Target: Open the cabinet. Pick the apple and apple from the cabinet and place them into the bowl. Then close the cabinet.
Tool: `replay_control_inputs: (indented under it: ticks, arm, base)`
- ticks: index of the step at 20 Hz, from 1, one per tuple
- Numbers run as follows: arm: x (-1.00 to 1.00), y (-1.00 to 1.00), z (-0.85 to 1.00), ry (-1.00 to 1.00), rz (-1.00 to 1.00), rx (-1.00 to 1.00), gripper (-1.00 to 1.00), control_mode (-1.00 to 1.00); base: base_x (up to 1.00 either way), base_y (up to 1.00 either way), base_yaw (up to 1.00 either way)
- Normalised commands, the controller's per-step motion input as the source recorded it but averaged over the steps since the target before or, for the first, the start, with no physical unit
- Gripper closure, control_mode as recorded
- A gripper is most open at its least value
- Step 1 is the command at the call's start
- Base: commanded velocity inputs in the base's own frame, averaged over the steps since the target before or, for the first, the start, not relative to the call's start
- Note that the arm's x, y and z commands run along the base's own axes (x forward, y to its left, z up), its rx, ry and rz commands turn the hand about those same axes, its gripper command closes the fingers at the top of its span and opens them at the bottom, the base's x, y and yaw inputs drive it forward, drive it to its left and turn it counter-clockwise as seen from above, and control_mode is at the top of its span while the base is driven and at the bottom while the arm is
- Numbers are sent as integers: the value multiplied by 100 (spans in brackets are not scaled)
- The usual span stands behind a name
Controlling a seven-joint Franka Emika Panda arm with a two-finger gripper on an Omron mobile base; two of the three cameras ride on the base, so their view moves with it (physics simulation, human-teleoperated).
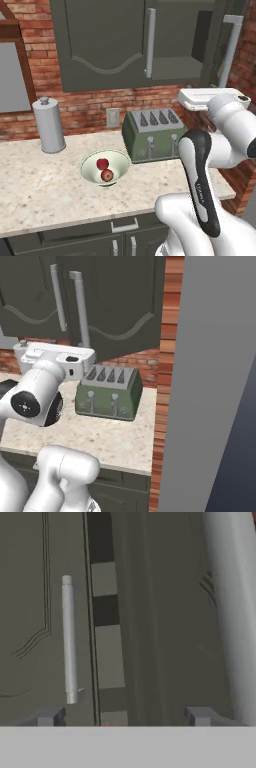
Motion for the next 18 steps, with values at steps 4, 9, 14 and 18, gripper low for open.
replay_control_inputs:
  ticks: [4,9,14,18]
  arm:
    - [100,59,-74,0,8,4,-100,-100]
    - [100,41,-70,0,13,16,-100,-100]
    - [100,27,-65,3,16,21,-100,-100]
    - [100,23,-69,3,15,21,-100,-100]
  base:
    - [0,0,0]
    - [0,0,0]
    - [0,0,0]
    - [0,0,0]
